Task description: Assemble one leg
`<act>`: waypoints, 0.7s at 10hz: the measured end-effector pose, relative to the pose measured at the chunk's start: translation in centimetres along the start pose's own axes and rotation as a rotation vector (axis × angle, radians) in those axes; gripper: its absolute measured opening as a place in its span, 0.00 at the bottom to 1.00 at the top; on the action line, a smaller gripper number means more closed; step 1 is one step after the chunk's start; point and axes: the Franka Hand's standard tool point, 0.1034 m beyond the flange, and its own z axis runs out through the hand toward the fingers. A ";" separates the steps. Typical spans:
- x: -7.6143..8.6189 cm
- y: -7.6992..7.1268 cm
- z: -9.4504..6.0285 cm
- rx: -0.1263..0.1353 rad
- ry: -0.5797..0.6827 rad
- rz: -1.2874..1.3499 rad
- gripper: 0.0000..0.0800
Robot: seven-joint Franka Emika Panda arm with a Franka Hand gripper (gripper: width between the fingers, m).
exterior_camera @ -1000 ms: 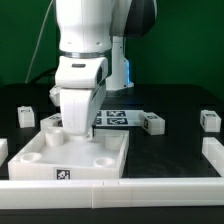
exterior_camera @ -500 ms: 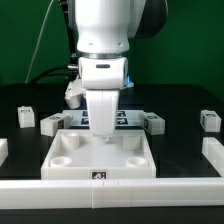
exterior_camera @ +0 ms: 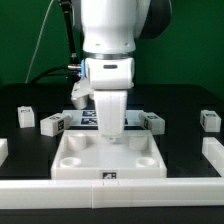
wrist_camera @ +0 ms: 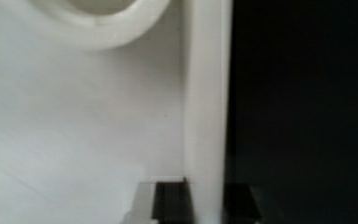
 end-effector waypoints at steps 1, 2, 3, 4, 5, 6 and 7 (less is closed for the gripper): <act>1.2 0.3 0.0 -0.003 0.003 -0.012 0.08; 2.4 0.8 0.0 -0.014 0.006 -0.006 0.08; 3.7 1.3 0.0 -0.022 0.009 -0.011 0.08; 4.7 1.9 0.0 -0.029 0.011 -0.018 0.08; 5.4 2.3 0.0 -0.027 0.011 -0.021 0.08; 6.0 2.3 0.0 -0.024 0.011 -0.011 0.08; 6.7 2.3 0.0 -0.024 0.011 -0.012 0.08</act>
Offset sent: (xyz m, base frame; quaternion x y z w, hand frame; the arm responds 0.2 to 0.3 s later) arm 0.0239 0.0431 -0.0053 -0.0029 0.0038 -0.0128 0.9999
